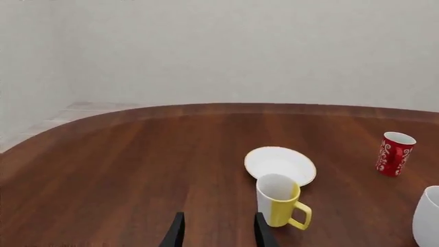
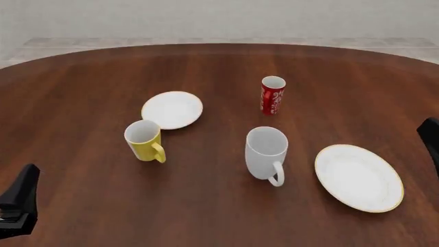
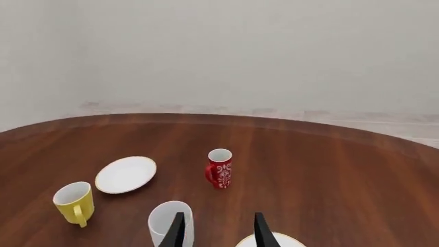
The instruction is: Put the white mug on the left plate.
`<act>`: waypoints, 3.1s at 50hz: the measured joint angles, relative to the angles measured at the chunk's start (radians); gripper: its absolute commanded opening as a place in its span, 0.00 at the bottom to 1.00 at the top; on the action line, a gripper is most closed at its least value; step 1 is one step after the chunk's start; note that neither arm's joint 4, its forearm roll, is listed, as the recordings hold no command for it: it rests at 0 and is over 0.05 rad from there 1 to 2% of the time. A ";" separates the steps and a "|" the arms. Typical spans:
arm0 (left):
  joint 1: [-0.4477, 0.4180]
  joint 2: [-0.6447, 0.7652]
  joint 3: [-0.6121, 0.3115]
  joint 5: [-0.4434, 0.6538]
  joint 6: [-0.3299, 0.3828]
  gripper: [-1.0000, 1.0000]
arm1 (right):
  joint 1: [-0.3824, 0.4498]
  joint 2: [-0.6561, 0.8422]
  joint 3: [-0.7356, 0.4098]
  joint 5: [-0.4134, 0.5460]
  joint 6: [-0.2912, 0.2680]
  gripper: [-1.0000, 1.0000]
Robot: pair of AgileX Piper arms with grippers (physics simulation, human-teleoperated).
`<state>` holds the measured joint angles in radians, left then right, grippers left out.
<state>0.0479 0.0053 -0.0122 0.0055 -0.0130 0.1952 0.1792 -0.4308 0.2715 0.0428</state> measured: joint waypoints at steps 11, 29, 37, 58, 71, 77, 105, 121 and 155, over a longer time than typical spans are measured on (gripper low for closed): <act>0.010 -0.002 -0.004 -0.001 -0.005 1.00 | 0.078 0.071 -0.096 0.061 -0.016 1.00; 0.020 -0.004 -0.008 -0.004 -0.012 1.00 | 0.174 0.181 -0.239 0.153 -0.028 1.00; 0.023 -0.003 -0.011 -0.005 -0.015 1.00 | 0.208 0.220 -0.292 0.192 -0.036 1.00; 0.031 -0.002 -0.015 -0.007 -0.025 1.00 | 0.249 0.295 -0.378 0.266 -0.039 1.00; 0.031 -0.002 -0.017 -0.007 -0.029 1.00 | 0.230 0.320 -0.373 0.283 -0.023 1.00; 0.030 -0.002 -0.018 -0.007 -0.031 1.00 | 0.226 0.333 -0.358 0.278 -0.019 1.00; 0.031 -0.002 -0.018 -0.004 -0.036 1.00 | 0.224 0.406 -0.254 0.182 0.002 1.00; 0.031 -0.003 -0.020 -0.004 -0.037 1.00 | 0.224 0.457 -0.192 0.102 0.013 1.00; 0.030 -0.003 -0.021 -0.001 -0.037 1.00 | 0.235 0.574 -0.111 -0.043 0.024 1.00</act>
<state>0.0781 0.0019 -0.0335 0.0044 -0.0505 0.4304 0.7536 -0.5414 0.2290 0.0672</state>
